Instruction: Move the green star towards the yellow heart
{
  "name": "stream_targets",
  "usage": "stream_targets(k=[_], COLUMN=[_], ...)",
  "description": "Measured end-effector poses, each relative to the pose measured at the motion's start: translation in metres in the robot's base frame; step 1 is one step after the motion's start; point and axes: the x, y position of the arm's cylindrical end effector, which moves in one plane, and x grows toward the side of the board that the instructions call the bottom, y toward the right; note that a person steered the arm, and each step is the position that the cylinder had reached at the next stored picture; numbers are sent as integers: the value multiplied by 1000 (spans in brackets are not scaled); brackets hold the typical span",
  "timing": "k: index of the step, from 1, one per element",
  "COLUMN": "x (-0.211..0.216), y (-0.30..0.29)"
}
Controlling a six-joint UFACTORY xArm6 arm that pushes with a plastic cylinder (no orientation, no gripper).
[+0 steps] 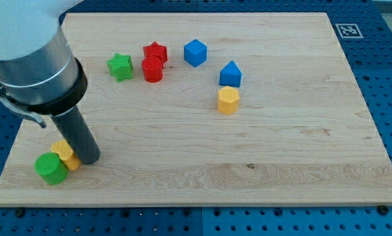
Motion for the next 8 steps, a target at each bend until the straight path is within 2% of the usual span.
stream_targets(k=[1, 3, 5, 6, 7, 8], x=[-41, -158, -162, -195, -258, -273], y=[9, 32, -12, -61, -49, -2])
